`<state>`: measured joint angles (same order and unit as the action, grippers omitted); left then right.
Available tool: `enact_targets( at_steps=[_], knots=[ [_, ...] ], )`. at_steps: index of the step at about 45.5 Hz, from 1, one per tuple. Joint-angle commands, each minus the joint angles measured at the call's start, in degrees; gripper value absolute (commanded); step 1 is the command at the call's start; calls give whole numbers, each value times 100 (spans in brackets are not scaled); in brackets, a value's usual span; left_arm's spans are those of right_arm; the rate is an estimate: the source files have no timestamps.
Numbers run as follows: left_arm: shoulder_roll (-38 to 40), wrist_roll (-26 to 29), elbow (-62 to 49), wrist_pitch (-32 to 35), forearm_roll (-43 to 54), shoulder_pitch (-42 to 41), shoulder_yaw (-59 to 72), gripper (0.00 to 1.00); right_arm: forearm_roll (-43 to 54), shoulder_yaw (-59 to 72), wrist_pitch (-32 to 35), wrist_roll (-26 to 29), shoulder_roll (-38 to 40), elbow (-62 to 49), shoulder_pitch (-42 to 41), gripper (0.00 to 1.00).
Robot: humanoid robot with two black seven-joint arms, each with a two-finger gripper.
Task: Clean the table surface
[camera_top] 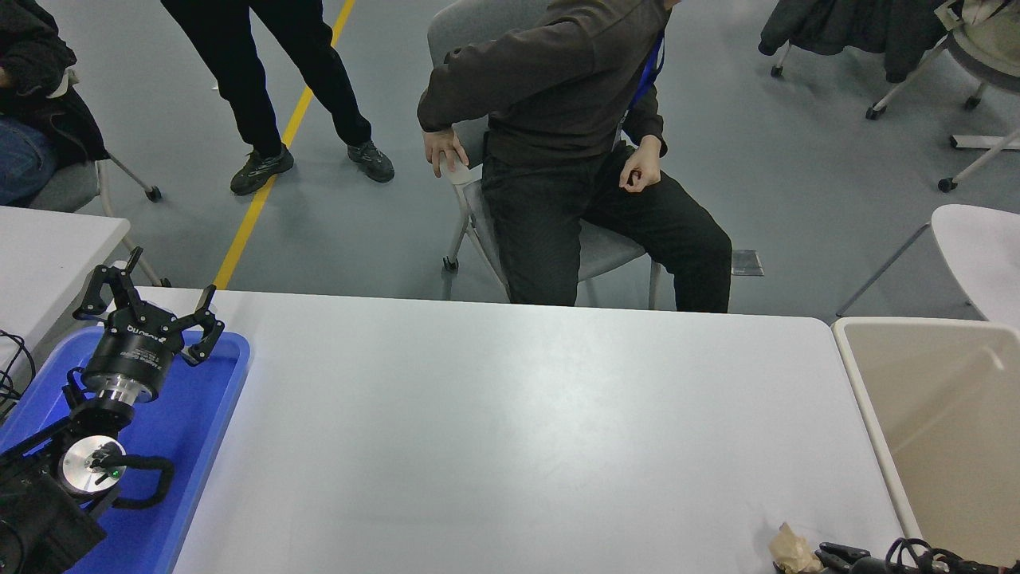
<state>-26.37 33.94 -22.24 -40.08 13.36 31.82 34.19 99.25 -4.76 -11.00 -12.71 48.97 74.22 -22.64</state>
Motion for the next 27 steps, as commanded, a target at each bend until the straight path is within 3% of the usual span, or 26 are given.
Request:
enact_targets(
  at_steps=[1, 27],
  knots=[
    [0, -1, 0, 0, 0, 0, 0, 100, -600, 168, 107, -144, 218, 295, -417, 0],
    [0, -1, 0, 0, 0, 0, 0, 100, -925, 124, 291, -294, 1378, 1640, -1278, 0]
  ],
)
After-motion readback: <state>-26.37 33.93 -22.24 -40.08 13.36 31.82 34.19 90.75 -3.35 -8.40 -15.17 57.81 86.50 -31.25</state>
